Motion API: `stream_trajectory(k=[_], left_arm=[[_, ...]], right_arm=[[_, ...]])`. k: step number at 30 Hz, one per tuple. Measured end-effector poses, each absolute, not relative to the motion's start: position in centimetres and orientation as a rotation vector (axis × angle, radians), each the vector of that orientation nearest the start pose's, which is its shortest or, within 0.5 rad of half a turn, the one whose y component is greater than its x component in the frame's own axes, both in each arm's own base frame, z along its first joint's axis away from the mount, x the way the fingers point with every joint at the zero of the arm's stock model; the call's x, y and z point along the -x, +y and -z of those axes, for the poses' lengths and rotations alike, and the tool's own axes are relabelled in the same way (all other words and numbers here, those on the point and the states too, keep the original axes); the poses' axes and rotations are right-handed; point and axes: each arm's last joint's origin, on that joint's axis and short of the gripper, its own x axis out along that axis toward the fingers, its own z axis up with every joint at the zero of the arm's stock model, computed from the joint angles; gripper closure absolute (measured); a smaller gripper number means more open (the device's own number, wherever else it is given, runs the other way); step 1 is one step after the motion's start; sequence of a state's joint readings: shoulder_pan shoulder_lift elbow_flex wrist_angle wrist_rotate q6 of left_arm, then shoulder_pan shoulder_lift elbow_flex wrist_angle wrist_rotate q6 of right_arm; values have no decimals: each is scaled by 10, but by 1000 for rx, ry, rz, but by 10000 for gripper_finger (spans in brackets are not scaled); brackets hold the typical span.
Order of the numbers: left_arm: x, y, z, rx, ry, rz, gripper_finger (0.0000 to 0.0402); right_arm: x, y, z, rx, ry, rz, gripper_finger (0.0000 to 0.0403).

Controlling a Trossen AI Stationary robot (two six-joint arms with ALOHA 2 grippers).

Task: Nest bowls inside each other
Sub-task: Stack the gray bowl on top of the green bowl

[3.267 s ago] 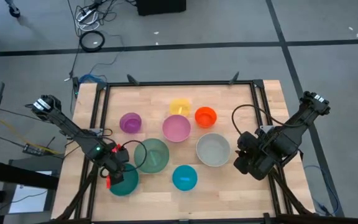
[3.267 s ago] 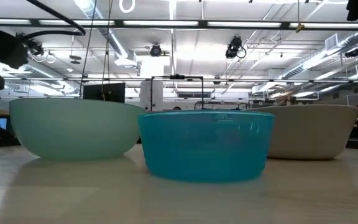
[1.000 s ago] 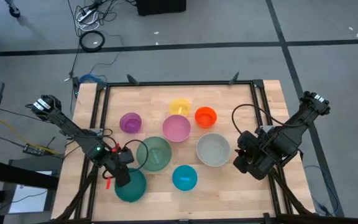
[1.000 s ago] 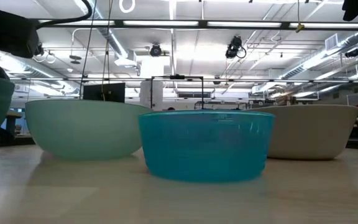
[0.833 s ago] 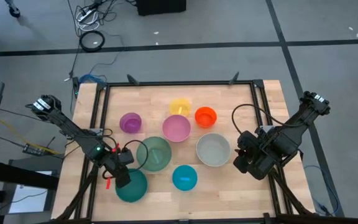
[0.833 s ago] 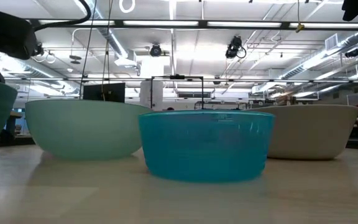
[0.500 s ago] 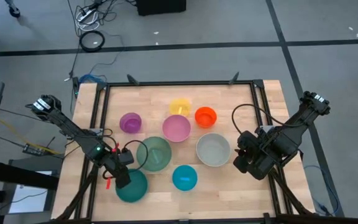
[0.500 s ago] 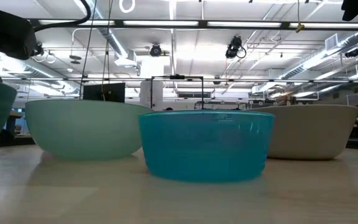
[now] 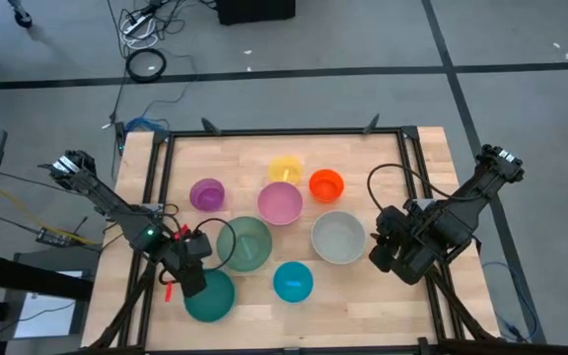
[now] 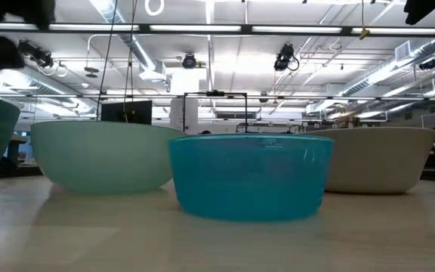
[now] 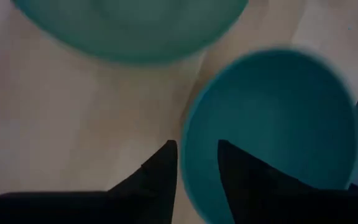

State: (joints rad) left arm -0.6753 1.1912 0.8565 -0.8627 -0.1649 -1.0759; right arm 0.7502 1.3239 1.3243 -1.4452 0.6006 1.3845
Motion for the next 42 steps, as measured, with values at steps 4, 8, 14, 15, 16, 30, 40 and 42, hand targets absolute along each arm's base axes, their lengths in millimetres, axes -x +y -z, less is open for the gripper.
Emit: stream_trajectory(k=[4, 8, 14, 15, 16, 30, 40, 42], left_arm=[[-175, -128, -264, 344, 1002, -176, 277], [-182, -129, -295, 237, 833, -181, 277], [-179, -128, -343, 101, 603, -208, 277], [-177, -128, -351, 88, 566, -215, 277], [-173, -126, -359, 83, 527, -226, 277], [-118, -84, -398, 233, 287, -359, 277], [-112, -79, -380, 245, 406, -443, 277], [-112, -79, -380, 247, 413, -443, 277]], right_arm=[[-167, 132, -330, -291, 873, 609, 268], [-169, 130, -330, -289, 843, 623, 269], [-185, 129, -305, -335, 868, 586, 270], [-190, 129, -298, -347, 874, 565, 270], [-195, 128, -290, -362, 876, 538, 270], [-244, 97, -231, -570, 873, 216, 271], [-256, 114, -187, -458, 1128, 103, 271], [-259, 118, -174, -439, 1171, 118, 271]])
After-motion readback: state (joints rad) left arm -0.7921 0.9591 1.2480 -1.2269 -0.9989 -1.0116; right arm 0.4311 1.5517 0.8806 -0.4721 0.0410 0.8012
